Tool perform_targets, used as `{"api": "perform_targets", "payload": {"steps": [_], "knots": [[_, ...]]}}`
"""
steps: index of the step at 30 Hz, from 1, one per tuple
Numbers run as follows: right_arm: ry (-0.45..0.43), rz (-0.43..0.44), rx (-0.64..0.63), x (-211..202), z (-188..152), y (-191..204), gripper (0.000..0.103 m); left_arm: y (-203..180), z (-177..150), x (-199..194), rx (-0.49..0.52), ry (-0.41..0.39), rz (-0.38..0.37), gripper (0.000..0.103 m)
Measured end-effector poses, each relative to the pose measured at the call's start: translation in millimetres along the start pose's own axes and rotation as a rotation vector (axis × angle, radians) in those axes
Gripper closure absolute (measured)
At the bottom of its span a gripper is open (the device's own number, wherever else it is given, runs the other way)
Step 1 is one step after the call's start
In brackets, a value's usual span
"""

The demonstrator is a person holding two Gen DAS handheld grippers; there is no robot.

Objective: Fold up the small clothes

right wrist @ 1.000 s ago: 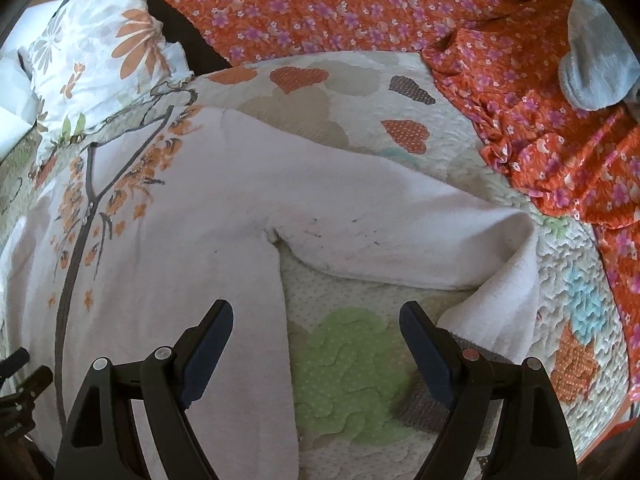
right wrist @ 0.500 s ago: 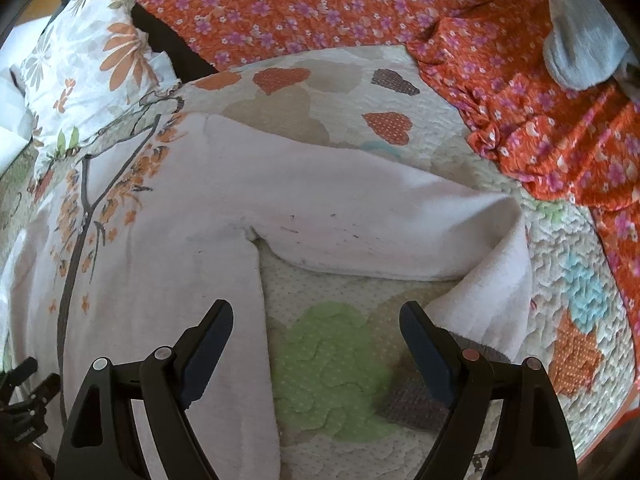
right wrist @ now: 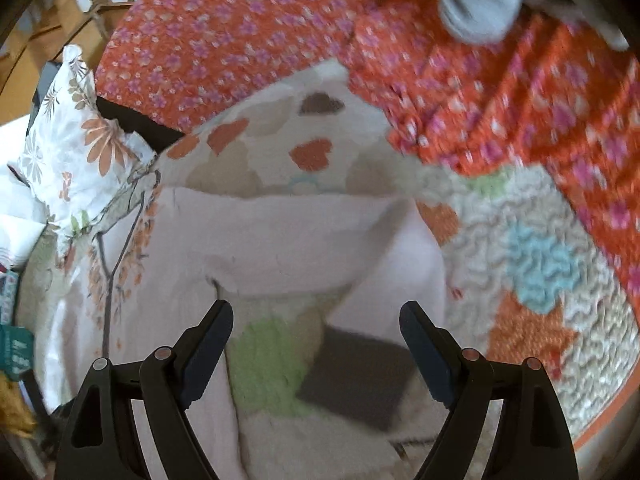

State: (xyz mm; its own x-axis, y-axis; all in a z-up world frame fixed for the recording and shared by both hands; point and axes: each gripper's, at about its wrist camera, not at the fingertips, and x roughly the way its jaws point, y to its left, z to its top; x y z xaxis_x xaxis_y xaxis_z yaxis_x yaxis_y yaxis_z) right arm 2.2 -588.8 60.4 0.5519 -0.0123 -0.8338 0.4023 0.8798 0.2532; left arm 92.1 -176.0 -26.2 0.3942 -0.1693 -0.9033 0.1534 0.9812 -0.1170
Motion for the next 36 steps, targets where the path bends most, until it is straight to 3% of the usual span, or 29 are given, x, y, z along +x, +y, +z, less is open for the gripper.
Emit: {"api": "perform_targets", "payload": {"steps": [3,7,10,12,13,14,16,25,28,31,36], "knots": [[0.051,-0.061,-0.109,9,-19,9,0.014,2,0,-17,-0.018,-0.039,-0.051,0.001],[0.086,-0.147,-0.306,32,-54,38,0.015,0,-3,-37,0.007,-0.117,-0.026,0.001],[0.076,-0.326,-0.502,58,-75,60,0.023,1,-3,-43,0.007,-0.136,-0.021,0.001],[0.05,-0.322,-0.506,61,-77,59,0.031,3,-1,-43,-0.005,-0.128,-0.037,0.001],[0.049,-0.321,-0.469,58,-70,54,0.06,5,-1,-43,-0.012,-0.126,-0.045,0.001],[0.061,-0.33,-0.43,58,-63,49,0.097,7,0,-44,-0.021,-0.127,-0.051,0.001],[0.03,-0.309,-0.335,45,-42,32,0.096,10,1,-46,-0.033,-0.133,-0.055,0.001],[-0.253,-0.427,0.052,-72,47,-60,0.096,55,15,-71,-0.178,-0.17,-0.123,0.001],[-0.295,-0.383,0.142,-95,70,-69,0.096,83,22,-83,-0.249,-0.198,-0.112,0.001],[-0.285,-0.248,0.157,-98,83,-48,0.096,113,27,-98,-0.32,-0.224,-0.087,0.001],[-0.237,-0.069,-0.036,-72,88,59,0.096,150,35,-128,-0.38,-0.299,-0.07,0.001]]}}
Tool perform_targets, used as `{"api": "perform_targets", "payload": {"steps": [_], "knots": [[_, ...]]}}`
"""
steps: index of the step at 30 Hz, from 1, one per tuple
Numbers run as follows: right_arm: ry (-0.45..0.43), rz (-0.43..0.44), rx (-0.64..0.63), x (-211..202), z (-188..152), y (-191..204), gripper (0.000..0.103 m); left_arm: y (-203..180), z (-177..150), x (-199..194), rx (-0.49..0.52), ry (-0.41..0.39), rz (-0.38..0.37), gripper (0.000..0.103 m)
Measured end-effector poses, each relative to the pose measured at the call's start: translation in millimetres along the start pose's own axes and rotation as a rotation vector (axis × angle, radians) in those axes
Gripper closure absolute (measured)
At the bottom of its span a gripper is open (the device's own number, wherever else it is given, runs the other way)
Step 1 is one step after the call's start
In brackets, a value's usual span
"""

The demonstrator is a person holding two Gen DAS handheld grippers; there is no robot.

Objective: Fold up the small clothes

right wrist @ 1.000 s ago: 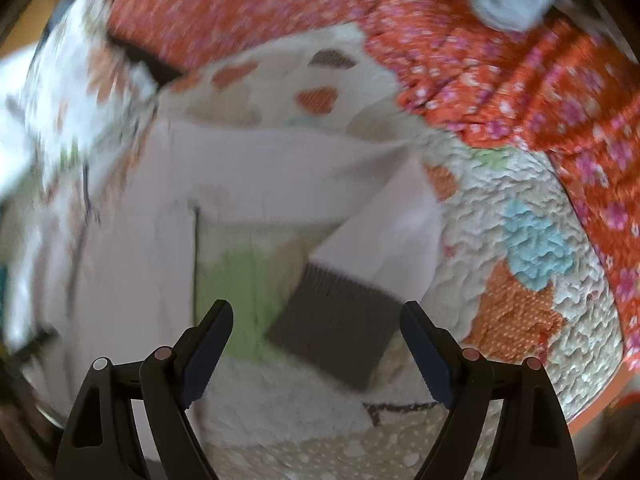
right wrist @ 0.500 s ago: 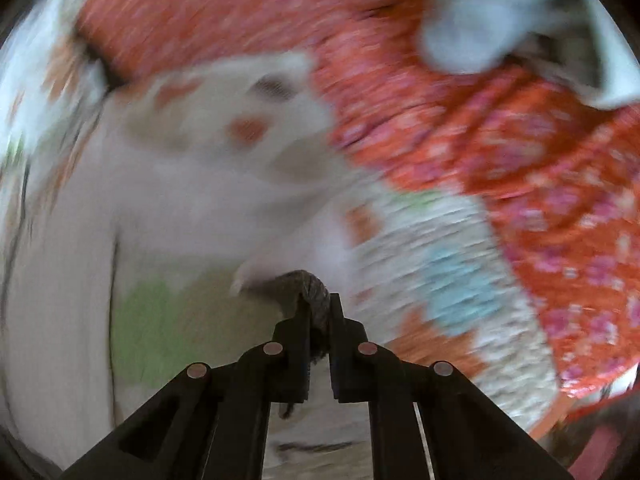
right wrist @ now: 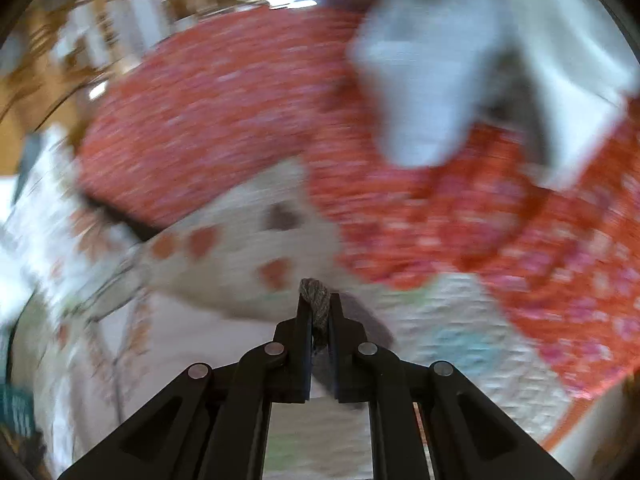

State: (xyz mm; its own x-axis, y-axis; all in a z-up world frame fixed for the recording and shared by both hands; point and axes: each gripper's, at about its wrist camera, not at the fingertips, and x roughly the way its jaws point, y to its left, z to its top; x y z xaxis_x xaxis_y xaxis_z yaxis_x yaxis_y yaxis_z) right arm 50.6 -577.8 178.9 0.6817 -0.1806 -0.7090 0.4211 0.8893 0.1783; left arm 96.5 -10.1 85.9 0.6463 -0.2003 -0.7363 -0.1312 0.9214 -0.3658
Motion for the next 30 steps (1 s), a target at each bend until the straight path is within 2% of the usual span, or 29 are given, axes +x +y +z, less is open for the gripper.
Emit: {"api": "perform_targets", "payload": {"steps": [5,10,13,15,16,18,19,20,25,28,30], "knots": [[0.051,0.105,-0.354,33,-29,158,0.096,29,20,-19,-0.051,-0.066,0.021,0.001],[0.133,0.232,-0.721,62,-106,314,0.096,69,32,-26,-0.131,-0.097,0.077,0.001],[0.195,0.318,-0.882,76,-153,383,0.096,90,36,-27,-0.192,-0.105,0.085,0.001],[0.234,0.35,-0.957,81,-175,412,0.096,98,37,-28,-0.222,-0.11,0.085,0.001],[0.224,0.355,-0.983,80,-183,424,0.093,101,38,-30,-0.232,-0.114,0.082,0.001],[0.194,0.369,-0.975,75,-182,431,0.078,102,39,-33,-0.235,-0.122,0.075,0.001],[0.172,0.37,-0.948,73,-176,429,0.063,102,39,-34,-0.232,-0.125,0.074,0.001],[0.162,0.364,-0.932,73,-172,427,0.056,101,39,-35,-0.228,-0.127,0.075,0.001],[0.196,0.298,-0.857,86,-156,383,0.056,99,36,-34,-0.208,-0.11,0.066,0.001],[0.252,0.268,-0.843,99,-159,349,0.056,97,34,-33,-0.205,-0.109,0.074,0.001],[0.283,0.255,-0.871,107,-174,335,0.056,94,33,-30,-0.2,-0.106,0.081,0.001]]}}
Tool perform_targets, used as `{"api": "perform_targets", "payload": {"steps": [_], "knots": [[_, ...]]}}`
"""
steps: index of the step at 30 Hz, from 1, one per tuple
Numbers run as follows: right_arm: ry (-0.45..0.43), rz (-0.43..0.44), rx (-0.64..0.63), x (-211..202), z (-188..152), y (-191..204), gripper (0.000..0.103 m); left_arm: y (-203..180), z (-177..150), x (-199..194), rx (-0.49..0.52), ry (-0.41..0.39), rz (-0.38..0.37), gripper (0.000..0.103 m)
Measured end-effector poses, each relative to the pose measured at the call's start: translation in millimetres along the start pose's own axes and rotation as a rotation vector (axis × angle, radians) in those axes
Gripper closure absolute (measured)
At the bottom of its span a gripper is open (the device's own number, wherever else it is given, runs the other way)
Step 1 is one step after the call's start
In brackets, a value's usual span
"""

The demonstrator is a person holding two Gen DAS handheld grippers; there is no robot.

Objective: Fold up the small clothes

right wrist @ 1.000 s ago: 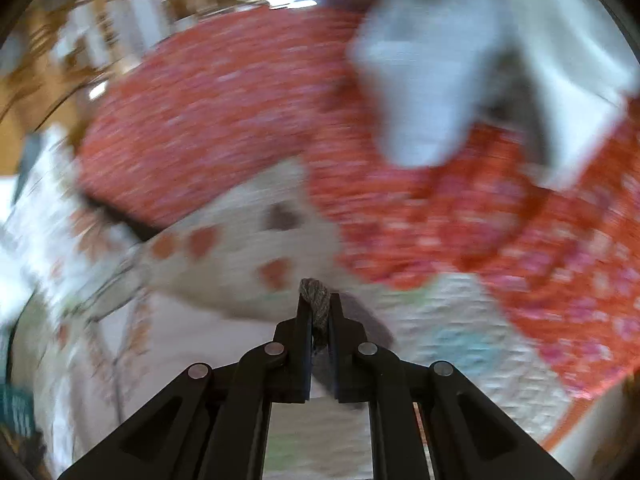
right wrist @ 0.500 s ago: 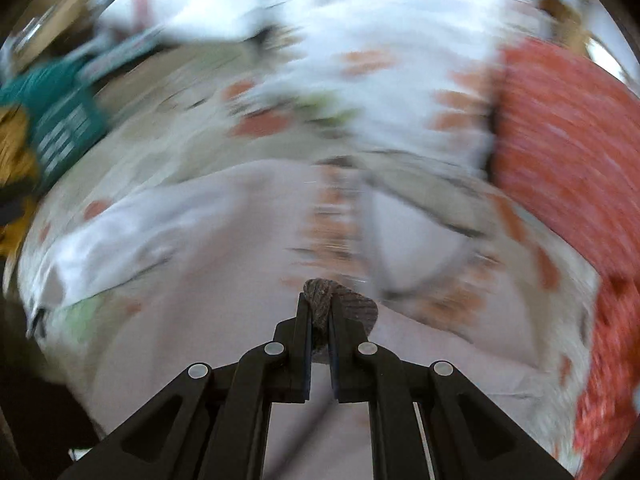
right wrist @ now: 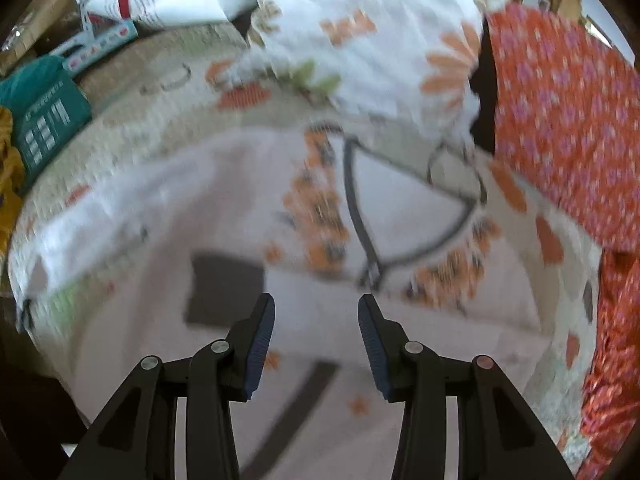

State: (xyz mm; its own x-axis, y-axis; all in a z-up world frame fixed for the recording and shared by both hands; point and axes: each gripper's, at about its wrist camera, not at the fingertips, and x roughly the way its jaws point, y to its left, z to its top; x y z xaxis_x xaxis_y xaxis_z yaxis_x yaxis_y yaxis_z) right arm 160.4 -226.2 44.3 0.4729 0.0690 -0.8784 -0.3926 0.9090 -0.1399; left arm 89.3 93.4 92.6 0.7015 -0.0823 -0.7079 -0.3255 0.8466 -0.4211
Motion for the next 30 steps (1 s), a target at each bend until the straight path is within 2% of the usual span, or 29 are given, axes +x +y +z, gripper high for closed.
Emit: {"api": "perform_targets", "payload": {"steps": [2,6,9,12,13,14,15,17,20,23,27,30], "knots": [[0.015,-0.001,-0.032,8,-13,6,0.056,-3,-2,4,0.006,0.008,0.005,0.001],[0.002,-0.012,-0.169,22,-29,42,0.056,-11,-7,16,0.015,0.05,-0.004,0.001],[-0.034,-0.051,-0.267,34,-28,70,0.056,-17,-9,20,0.031,0.056,0.007,0.001],[-0.051,-0.052,-0.315,47,-21,87,0.056,-23,-10,21,0.047,0.049,0.017,0.001],[-0.053,-0.051,-0.321,51,-19,90,0.06,-24,-11,22,0.048,0.055,0.013,0.001],[-0.048,-0.037,-0.315,54,-16,91,0.084,-25,-11,24,0.049,0.063,0.009,0.001],[-0.036,-0.014,-0.294,55,-13,89,0.097,-25,-11,25,0.05,0.069,0.007,0.001],[-0.061,0.017,-0.247,47,-8,83,0.099,-27,-12,26,0.056,0.074,0.013,0.001],[-0.104,0.06,-0.18,27,7,70,0.099,-29,-12,29,0.063,0.074,0.022,0.001],[-0.13,0.078,-0.169,17,40,58,0.099,-28,-11,34,0.047,0.092,0.017,0.001],[-0.098,0.004,-0.176,45,98,47,0.099,-32,-10,36,0.053,0.092,0.015,0.001],[-0.052,-0.119,-0.165,83,125,41,0.099,-35,-9,37,0.069,0.081,0.028,0.001]]}}
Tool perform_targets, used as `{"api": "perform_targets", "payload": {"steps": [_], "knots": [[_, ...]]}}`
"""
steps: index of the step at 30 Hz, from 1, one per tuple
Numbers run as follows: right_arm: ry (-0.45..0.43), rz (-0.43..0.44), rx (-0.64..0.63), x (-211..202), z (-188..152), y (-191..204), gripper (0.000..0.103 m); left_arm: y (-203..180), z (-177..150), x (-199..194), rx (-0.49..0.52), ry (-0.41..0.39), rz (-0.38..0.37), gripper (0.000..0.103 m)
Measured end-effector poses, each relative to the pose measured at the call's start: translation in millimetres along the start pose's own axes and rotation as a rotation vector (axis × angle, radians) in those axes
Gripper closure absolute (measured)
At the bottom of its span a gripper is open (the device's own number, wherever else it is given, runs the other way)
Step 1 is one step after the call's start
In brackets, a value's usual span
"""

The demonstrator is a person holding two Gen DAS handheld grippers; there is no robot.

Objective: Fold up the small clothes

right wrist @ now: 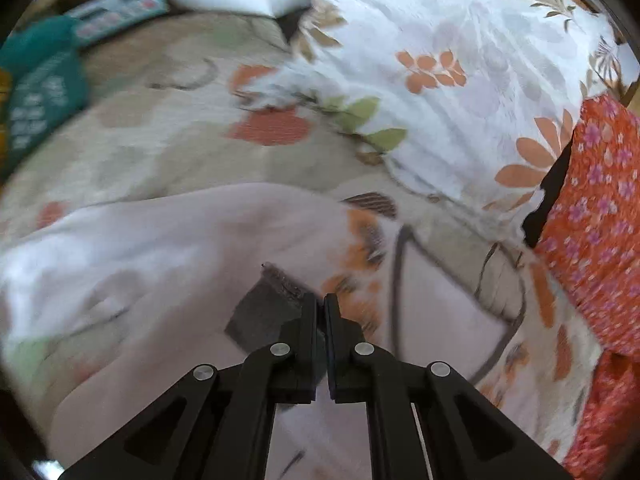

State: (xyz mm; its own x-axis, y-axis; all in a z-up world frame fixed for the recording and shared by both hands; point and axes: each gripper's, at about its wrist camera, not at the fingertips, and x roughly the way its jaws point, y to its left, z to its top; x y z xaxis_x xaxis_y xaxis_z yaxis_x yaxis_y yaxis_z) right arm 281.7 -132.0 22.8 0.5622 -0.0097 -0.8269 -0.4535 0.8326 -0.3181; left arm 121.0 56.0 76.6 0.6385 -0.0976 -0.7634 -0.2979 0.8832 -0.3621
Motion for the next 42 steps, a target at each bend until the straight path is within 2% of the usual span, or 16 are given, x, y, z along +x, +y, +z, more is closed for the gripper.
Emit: {"api": "perform_targets", "payload": {"steps": [2,4,8,11,15,17,18,19,20,24,28,31,34,36,39,42], "knots": [[0.02,-0.052,0.025,12,4,-4,0.098,1,2,0,-0.005,-0.008,0.009,0.001],[-0.012,0.012,0.093,3,-2,-12,0.095,3,4,0,-0.015,-0.007,0.003,0.001],[-0.033,0.178,0.096,-22,-32,1,0.07,5,5,-2,-0.021,-0.002,-0.007,0.001],[-0.028,0.162,0.0,-22,-51,27,0.057,4,2,0,-0.019,0.01,0.002,0.001],[-0.003,0.018,-0.061,8,-55,46,0.056,7,-1,1,-0.019,0.016,0.025,0.001],[-0.01,0.001,-0.048,15,-54,44,0.059,15,0,1,-0.037,0.016,0.031,0.001],[-0.003,0.019,-0.006,15,-51,40,0.065,18,0,1,-0.049,0.017,0.031,0.001],[0.008,0.03,0.021,15,-49,37,0.086,23,1,1,-0.068,0.019,0.032,0.001],[0.013,0.032,0.044,13,-47,34,0.094,27,2,1,-0.08,0.02,0.03,0.001],[-0.029,0.096,0.134,-14,-40,32,0.095,37,4,-2,-0.122,0.018,0.013,0.001],[-0.082,0.241,0.181,-42,-33,48,0.095,40,3,-5,-0.126,0.007,0.02,0.001],[-0.058,0.286,0.134,-43,-27,74,0.091,45,3,-5,-0.135,0.013,0.026,0.001],[-0.038,0.266,0.1,-42,-29,89,0.075,58,8,-9,-0.153,0.009,0.024,0.001],[-0.075,0.239,0.083,-56,-33,94,0.074,76,14,-20,-0.188,-0.033,0.059,0.001],[-0.137,0.288,0.051,-86,-38,106,0.069,111,23,-39,-0.266,-0.107,0.146,0.001],[-0.174,0.367,-0.011,-111,-46,132,0.054,148,26,-56,-0.357,-0.163,0.214,0.001]]}}
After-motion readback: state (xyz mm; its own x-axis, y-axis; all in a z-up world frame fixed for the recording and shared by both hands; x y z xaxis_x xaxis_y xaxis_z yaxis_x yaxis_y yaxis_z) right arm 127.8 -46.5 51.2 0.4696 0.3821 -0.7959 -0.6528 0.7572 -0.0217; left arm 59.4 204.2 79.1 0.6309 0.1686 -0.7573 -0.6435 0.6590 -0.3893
